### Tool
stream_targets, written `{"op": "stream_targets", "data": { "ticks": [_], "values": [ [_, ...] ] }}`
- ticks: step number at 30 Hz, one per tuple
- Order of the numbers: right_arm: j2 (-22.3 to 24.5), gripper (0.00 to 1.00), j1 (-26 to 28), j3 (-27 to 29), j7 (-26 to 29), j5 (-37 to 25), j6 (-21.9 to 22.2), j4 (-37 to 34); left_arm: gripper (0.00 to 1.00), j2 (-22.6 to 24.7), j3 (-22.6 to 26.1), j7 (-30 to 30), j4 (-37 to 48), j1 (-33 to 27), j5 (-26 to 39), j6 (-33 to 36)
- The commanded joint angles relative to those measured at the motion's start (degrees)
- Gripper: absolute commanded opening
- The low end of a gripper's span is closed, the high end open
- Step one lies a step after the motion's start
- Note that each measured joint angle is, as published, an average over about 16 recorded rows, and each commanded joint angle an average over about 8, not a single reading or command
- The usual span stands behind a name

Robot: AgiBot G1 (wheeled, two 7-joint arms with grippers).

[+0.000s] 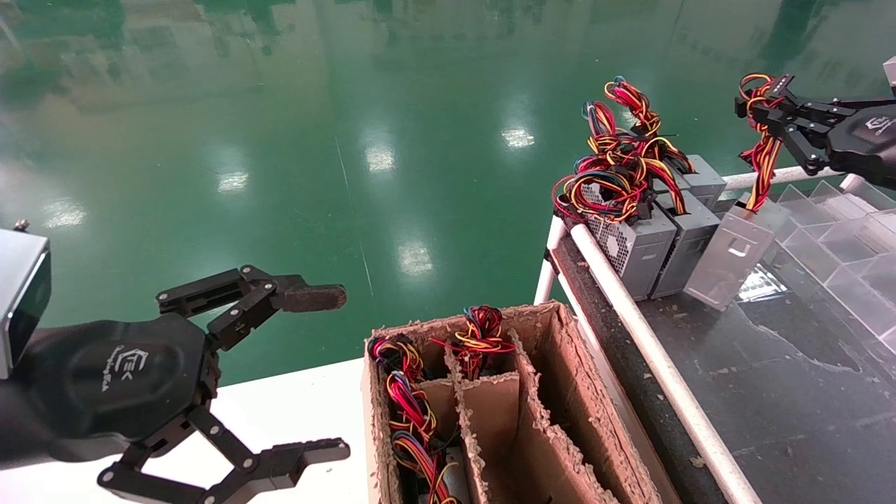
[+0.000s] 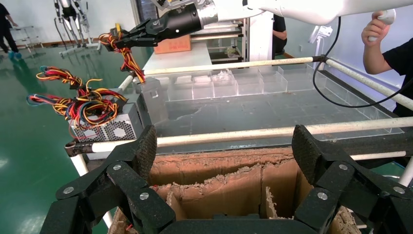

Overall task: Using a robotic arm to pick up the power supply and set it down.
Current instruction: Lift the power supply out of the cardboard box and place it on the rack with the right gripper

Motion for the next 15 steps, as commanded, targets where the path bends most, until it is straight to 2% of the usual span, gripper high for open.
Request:
{"op": "stream_targets", "data": {
  "ticks": [1,15],
  "values": [
    [-0.31,0.00,0.76,-0.10,-0.55,-0.16,-0.23,-1.27,1.00,0.00,0.01,0.00,0.00,0.00,0.00,0.00],
    [-4.62,0.00,5.28,-1.00,-5.33,-1.26,-0.94,-9.29,1.00,-0.02,0.05,0.03,0.00,-0.01,-0.04,-0.02]
  ]
}}
